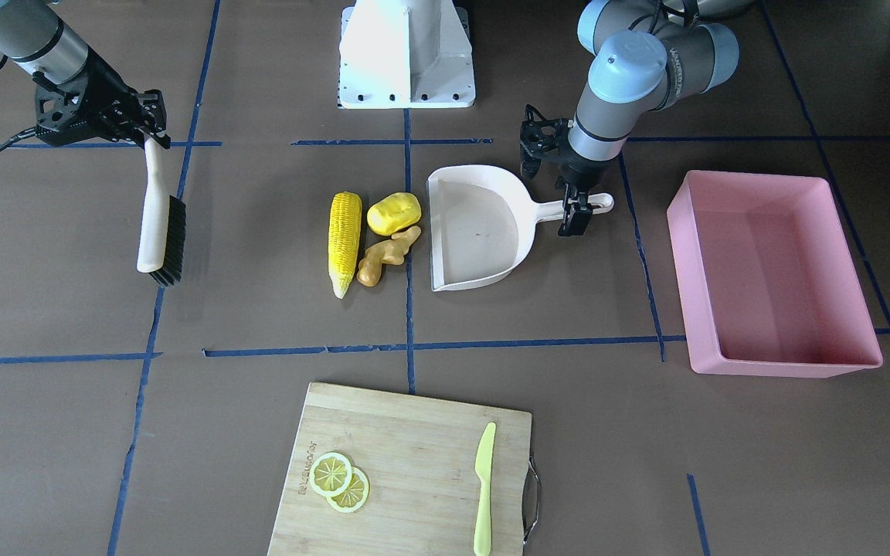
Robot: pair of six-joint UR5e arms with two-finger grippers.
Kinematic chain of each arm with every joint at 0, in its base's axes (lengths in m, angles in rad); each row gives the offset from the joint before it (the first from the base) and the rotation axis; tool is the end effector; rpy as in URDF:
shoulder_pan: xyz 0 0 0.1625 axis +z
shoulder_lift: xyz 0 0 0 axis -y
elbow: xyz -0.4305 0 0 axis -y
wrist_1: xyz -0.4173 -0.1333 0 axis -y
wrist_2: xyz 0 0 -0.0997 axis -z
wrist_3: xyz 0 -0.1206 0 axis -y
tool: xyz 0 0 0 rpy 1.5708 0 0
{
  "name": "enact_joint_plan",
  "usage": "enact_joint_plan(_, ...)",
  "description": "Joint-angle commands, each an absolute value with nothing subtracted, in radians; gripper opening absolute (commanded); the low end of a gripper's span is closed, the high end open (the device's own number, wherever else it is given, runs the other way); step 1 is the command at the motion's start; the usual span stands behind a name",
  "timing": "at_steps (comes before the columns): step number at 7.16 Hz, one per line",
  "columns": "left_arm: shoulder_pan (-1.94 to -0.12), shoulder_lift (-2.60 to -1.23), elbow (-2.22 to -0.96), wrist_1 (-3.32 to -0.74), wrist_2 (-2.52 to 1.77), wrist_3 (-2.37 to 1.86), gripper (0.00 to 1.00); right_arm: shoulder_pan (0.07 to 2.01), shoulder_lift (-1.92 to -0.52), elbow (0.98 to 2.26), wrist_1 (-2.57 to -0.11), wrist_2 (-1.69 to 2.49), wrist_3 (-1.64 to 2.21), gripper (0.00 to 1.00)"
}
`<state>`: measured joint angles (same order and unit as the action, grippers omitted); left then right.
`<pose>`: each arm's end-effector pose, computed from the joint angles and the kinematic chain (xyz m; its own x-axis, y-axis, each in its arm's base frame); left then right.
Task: Sweep and dump trash into bin
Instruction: 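Lift the dustpan with the left gripper while the right carries the brush forward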
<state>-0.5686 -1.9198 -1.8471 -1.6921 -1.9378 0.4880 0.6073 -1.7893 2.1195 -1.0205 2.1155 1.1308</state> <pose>0.4868 -0.4179 0.3377 -0.0274 0.9959 0.0858 -0.6857 -0.0812 0.7234 -0.3246 -0.3118 0.4363 0.5412 -0.0675 0.8382 0.0780 0.9965 0.0299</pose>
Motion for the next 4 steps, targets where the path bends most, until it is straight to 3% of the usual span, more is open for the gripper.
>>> enact_joint_plan(1, -0.565, -1.919, -1.842, -1.69, -1.91, 0.488, 0.88, 0.565, -1.711, 2.12, -1.099, 2.065, 1.172, 0.02)
enact_joint_plan(2, -0.565, -1.919, -1.842, -1.69, -1.907, 0.488, 0.81, 0.558, -1.628, 2.121, -1.208, 2.062, 1.173, 0.02)
enact_joint_plan(4, -0.565, -1.917, -1.845, -1.668, -1.899, 0.489, 0.62, 0.525, -1.597, 2.126, -1.256, 2.022, 1.184, 0.02)
